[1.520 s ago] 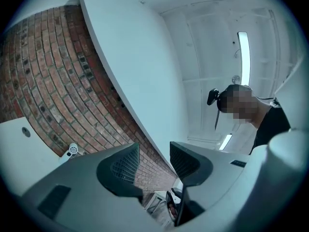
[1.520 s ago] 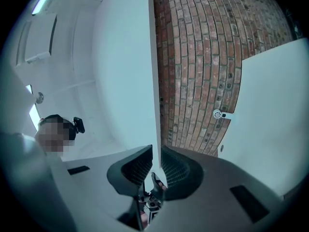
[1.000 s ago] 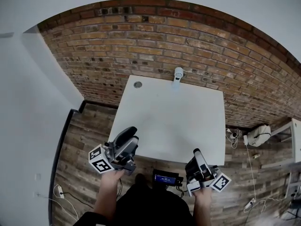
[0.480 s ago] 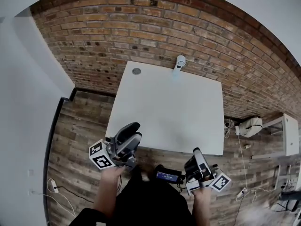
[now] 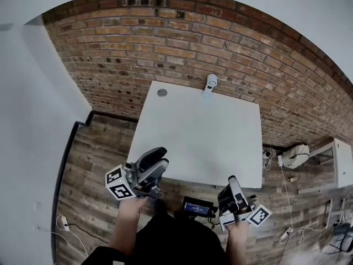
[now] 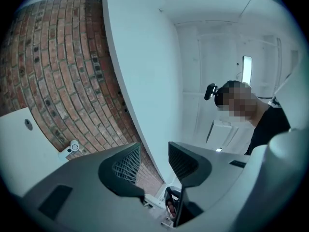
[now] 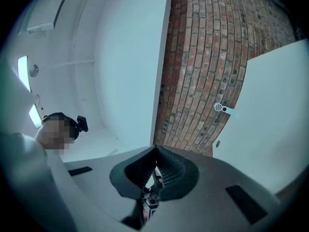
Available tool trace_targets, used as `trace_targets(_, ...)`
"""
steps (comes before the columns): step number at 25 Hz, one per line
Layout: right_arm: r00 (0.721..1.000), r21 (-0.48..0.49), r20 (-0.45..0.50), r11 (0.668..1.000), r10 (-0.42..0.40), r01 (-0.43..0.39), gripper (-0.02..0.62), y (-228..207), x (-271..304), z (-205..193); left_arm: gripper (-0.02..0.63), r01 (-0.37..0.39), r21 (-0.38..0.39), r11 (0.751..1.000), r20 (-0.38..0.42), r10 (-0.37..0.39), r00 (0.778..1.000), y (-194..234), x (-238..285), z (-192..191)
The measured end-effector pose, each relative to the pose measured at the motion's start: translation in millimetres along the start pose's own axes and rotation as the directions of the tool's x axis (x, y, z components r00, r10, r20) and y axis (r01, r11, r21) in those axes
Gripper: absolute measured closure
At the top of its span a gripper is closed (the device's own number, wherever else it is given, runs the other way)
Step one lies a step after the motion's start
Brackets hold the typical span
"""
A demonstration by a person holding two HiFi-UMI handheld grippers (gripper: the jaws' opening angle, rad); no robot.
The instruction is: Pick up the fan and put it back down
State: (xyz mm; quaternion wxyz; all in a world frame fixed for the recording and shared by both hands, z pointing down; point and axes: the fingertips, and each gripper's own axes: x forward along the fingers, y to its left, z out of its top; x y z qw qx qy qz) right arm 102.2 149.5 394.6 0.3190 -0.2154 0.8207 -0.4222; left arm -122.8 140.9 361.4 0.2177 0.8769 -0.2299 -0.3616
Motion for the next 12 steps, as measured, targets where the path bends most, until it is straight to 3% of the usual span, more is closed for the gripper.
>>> trace_targets(12, 1.0, 0.028, 0.013, 0.999, 0.019, -0.019, 0.588, -11, -16, 29, 0.433, 0.056, 0.017, 0.998, -0.067, -0.055, 0.996, -21, 42, -28)
